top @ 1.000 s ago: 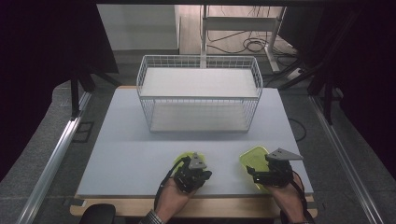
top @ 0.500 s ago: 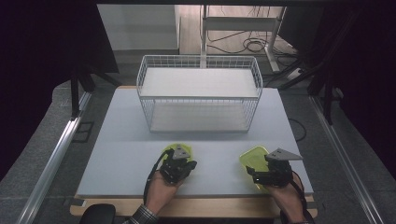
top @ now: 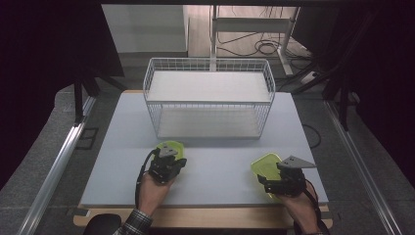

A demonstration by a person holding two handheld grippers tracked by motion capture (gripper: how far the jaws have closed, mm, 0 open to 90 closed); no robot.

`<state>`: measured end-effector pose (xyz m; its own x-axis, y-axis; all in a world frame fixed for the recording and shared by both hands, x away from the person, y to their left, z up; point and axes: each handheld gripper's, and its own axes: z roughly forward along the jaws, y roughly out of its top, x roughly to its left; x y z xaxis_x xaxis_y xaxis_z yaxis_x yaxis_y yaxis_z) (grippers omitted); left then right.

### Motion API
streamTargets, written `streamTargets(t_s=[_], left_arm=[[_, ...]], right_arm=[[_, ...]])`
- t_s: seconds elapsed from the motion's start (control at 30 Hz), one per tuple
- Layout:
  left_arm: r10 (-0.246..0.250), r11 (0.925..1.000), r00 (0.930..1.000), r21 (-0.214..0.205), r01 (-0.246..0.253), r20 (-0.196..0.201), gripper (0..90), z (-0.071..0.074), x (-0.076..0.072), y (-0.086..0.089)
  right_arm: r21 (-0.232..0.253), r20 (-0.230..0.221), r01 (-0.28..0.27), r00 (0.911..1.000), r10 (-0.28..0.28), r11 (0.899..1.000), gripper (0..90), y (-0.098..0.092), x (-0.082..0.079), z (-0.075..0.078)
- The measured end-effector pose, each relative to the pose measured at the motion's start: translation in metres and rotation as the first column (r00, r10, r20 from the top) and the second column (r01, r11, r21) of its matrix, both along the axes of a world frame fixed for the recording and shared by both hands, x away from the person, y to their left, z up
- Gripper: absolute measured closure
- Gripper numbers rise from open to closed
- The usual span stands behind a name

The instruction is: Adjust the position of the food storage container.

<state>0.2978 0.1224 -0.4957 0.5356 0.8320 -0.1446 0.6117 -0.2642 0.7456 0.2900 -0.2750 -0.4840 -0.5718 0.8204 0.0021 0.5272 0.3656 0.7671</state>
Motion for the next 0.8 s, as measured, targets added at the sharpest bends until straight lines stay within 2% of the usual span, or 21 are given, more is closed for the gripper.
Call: streamTargets(t_s=[0.37,0.47,0.67,0.8], left_arm=[[0.075,0.9971,0.9972,0.011,-0.075,0.000,90.0,-0.001,0.009,0.030],[0.099,0.9951,0.9950,0.002,-0.099,-0.008,90.0,-0.001,0.013,0.039],[0.115,0.9934,0.9933,-0.002,-0.115,-0.007,90.0,0.000,0.013,0.046],[0.091,0.9955,0.9958,-0.025,-0.091,0.006,90.0,0.003,0.005,0.043]], right_arm=[[-0.001,0.001,0.000,1.0000,0.000,1.000,13.9,0.000,0.000,0.000],[-0.001,0.001,0.001,1.0000,-0.001,1.000,14.0,0.000,0.000,0.000],[-0.001,0.002,0.001,1.0000,-0.001,1.000,14.0,0.000,0.000,0.000],[0.001,0.007,0.004,1.0000,-0.004,1.000,15.6,-0.002,0.000,0.001]])
